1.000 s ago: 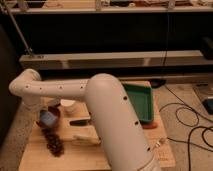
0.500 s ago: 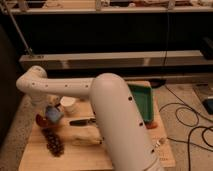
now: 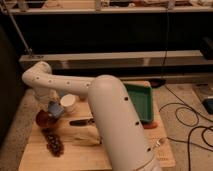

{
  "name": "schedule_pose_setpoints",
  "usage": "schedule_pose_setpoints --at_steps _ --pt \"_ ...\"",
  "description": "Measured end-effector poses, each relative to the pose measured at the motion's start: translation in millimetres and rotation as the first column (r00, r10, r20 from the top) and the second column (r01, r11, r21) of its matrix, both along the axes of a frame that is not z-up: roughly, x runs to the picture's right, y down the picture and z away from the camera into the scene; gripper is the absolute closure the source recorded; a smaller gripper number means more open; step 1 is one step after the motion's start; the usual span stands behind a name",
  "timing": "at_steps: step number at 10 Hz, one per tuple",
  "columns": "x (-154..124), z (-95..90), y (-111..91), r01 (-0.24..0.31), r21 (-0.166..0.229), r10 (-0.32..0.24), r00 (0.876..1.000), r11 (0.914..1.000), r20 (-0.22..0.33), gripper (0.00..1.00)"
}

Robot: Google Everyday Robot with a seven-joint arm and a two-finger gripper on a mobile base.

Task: Wipe red bowl with sponge

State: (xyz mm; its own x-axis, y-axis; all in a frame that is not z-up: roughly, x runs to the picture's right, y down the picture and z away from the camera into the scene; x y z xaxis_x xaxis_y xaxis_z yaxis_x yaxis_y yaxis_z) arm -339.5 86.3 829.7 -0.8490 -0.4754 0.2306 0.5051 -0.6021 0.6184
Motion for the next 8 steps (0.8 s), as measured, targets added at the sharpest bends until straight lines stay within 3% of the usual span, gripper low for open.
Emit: schedule_pose_setpoints --at_steps 4,6,8 --pt "-44 -6.5 -1 0.055 0.007 -0.055 0.997 0.9985 0.055 1.00" --pt "-66 -15.0 13 0.110 0.002 -0.110 0.990 0.9939 0.090 1.00" --pt "-70 -20.6 26 0.140 -0.006 -0.139 0.984 0.9901 0.107 1.00"
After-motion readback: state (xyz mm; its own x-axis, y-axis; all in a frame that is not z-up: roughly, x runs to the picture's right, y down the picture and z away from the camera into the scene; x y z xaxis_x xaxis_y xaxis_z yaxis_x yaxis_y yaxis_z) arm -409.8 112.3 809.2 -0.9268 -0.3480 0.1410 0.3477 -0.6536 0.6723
